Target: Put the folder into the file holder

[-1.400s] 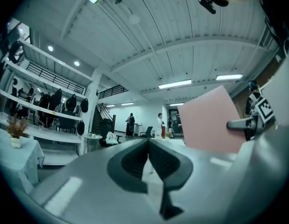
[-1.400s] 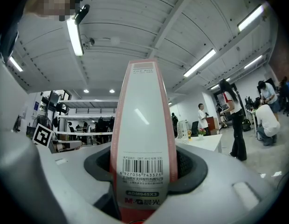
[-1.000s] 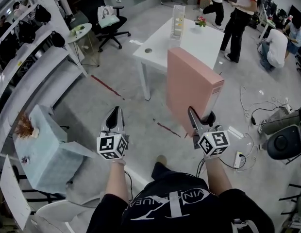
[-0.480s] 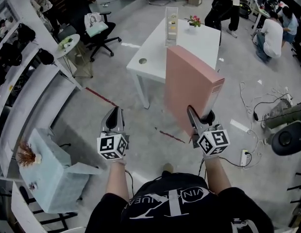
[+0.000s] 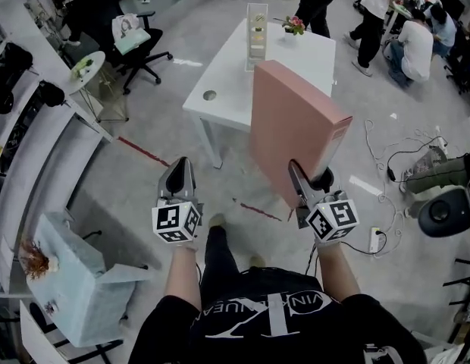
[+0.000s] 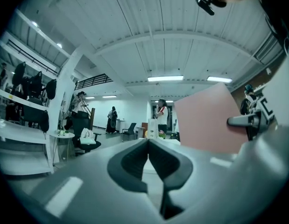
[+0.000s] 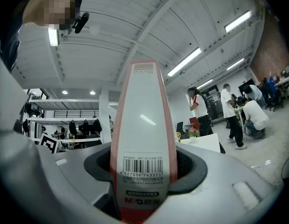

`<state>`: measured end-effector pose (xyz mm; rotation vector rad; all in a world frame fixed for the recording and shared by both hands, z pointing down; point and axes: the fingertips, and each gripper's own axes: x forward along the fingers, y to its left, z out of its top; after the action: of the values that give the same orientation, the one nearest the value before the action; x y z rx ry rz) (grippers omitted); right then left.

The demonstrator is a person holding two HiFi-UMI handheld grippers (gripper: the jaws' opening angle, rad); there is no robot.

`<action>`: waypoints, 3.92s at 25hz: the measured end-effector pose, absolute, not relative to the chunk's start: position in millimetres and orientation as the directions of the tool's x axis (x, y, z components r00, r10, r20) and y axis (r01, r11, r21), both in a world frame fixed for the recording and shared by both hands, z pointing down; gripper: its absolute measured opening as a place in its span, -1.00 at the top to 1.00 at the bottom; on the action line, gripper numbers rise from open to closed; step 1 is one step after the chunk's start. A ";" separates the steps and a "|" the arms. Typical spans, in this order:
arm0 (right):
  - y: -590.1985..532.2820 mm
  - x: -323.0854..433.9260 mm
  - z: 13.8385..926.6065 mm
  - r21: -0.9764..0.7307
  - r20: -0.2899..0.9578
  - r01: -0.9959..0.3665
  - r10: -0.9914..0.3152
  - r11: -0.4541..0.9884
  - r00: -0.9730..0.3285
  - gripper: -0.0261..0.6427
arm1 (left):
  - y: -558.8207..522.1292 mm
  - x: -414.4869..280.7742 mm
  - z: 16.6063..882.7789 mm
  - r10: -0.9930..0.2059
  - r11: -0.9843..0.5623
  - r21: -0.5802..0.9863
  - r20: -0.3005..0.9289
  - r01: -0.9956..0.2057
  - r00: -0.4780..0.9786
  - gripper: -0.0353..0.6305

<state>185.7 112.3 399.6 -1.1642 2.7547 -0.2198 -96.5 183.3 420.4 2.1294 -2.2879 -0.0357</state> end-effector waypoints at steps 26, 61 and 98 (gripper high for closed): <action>-83.6 64.9 346.4 -0.214 -0.119 -0.821 -0.849 0.529 -0.515 0.05 | -117.8 -196.7 397.8 -0.966 -0.260 -0.006 0.012 -0.966 0.260 0.89; -317.2 0.5 302.7 -0.130 -0.135 -0.932 -0.938 0.337 -0.320 0.05 | -309.2 -220.0 392.4 -0.953 -0.302 -0.017 0.013 -0.953 0.302 0.89; -391.9 -52.1 341.5 -0.034 -0.166 -0.982 -0.970 0.188 -0.180 0.05 | -361.6 -247.1 432.3 -0.953 -0.287 -0.001 0.095 -0.958 0.286 0.89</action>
<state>-52.1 -391.9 341.5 -1.9077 2.3011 0.1194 -247.1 -361.6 432.3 2.4732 -1.8403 0.1188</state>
